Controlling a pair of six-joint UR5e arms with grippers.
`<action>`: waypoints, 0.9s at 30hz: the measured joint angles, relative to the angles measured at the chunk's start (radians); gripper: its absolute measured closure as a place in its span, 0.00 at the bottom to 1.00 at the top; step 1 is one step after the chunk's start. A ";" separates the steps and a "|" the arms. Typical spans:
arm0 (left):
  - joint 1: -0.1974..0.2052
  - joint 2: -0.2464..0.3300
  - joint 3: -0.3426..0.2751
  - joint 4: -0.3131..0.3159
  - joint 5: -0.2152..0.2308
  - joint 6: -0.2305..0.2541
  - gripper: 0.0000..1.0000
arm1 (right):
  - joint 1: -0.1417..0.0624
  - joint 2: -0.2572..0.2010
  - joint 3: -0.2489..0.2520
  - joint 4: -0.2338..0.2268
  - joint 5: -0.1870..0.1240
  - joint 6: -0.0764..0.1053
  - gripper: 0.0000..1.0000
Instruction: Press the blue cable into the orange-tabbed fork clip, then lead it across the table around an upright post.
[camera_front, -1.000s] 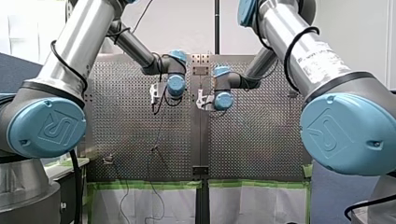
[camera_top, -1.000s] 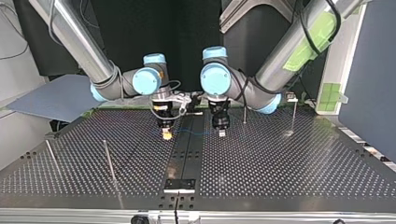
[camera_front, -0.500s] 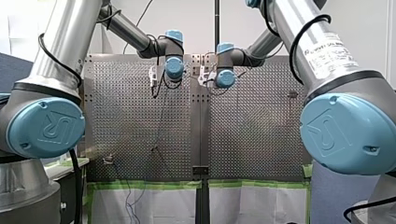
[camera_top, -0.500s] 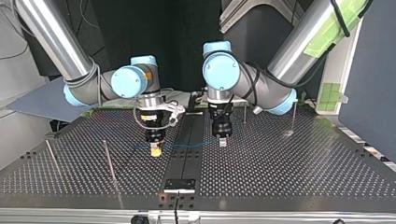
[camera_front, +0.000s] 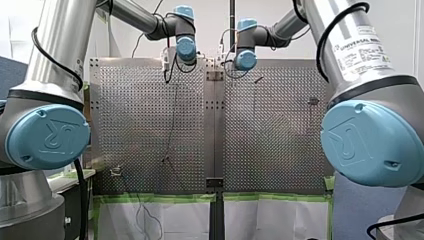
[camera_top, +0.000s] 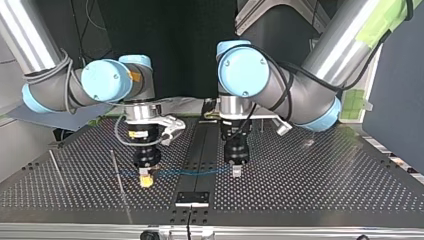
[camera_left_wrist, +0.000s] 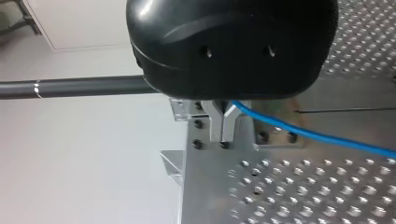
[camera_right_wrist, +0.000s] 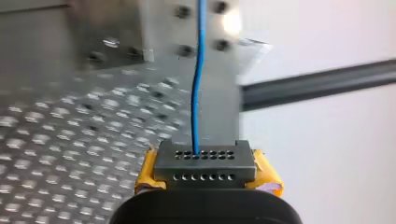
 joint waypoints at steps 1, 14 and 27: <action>0.000 -0.002 0.008 -0.005 0.004 -0.002 1.00 | -0.004 -0.008 0.000 0.001 -0.001 0.002 1.00; -0.032 -0.097 0.117 -0.090 0.055 -0.059 1.00 | -0.083 -0.127 0.001 0.045 -0.010 0.015 1.00; -0.093 -0.205 0.226 -0.155 0.070 -0.119 1.00 | -0.193 -0.242 0.027 0.118 -0.043 -0.003 1.00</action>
